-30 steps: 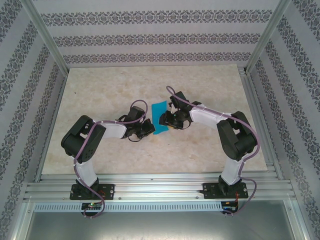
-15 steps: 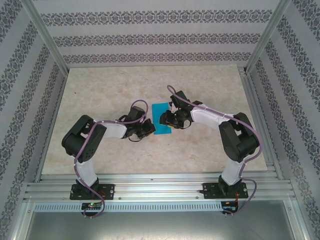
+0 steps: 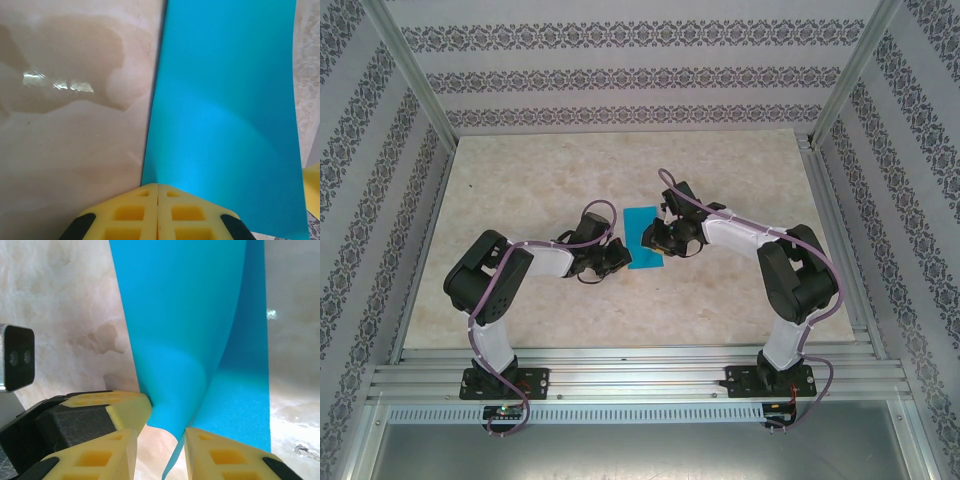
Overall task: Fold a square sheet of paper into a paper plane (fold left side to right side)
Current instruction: Fold the triangle a second time at the center of the table.
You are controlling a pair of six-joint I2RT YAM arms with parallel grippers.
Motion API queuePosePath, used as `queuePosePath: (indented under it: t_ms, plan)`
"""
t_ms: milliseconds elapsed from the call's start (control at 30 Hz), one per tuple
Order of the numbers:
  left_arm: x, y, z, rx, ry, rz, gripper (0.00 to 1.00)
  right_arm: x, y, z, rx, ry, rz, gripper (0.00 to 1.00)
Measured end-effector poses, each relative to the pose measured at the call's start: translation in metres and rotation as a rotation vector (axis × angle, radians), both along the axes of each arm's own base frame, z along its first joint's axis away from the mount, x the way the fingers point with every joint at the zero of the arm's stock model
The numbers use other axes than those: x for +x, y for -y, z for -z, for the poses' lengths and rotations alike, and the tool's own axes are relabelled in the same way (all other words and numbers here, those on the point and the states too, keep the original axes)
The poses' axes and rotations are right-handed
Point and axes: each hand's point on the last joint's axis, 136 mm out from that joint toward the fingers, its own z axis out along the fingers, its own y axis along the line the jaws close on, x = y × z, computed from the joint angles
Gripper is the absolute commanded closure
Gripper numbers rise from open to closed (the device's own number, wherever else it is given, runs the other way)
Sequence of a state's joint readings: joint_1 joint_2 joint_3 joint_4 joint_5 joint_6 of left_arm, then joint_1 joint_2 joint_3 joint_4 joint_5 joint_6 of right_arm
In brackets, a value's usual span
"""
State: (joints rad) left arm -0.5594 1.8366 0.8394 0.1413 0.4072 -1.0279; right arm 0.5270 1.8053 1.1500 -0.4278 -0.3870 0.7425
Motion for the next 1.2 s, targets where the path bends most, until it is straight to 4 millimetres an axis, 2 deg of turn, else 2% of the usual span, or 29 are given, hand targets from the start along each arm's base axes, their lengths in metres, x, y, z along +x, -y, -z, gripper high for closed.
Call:
queuePosePath:
  t_ms: [167,433,567,733,900,1000,1100,1200]
  plan:
    - [0.000,0.000,0.000,-0.005,0.004,0.002,0.91,-0.005,0.007,0.008,-0.004,-0.034,0.021,0.76]
    - [0.000,0.001,-0.003,-0.005,0.024,0.019,0.85,-0.008,0.008,0.013,-0.001,-0.056,0.032,1.00]
    - [0.002,0.002,-0.015,-0.011,0.068,0.038,0.77,-0.012,0.009,0.016,-0.001,-0.069,0.036,1.00]
    - [0.003,0.001,-0.046,0.000,0.178,0.078,0.63,-0.013,0.013,0.019,0.010,-0.079,0.052,1.00]
    - [-0.001,-0.003,-0.078,0.045,0.319,0.156,0.59,-0.009,0.013,0.010,0.049,-0.068,0.079,1.00]
    - [-0.009,0.002,-0.093,0.066,0.412,0.237,0.59,-0.006,0.011,0.001,0.083,-0.056,0.091,1.00]
    - [-0.023,0.011,-0.098,0.079,0.478,0.323,0.56,-0.002,0.008,-0.003,0.111,-0.055,0.101,1.00]
    - [-0.038,0.020,-0.089,0.096,0.499,0.405,0.54,-0.002,0.006,-0.005,0.128,-0.060,0.103,1.00]
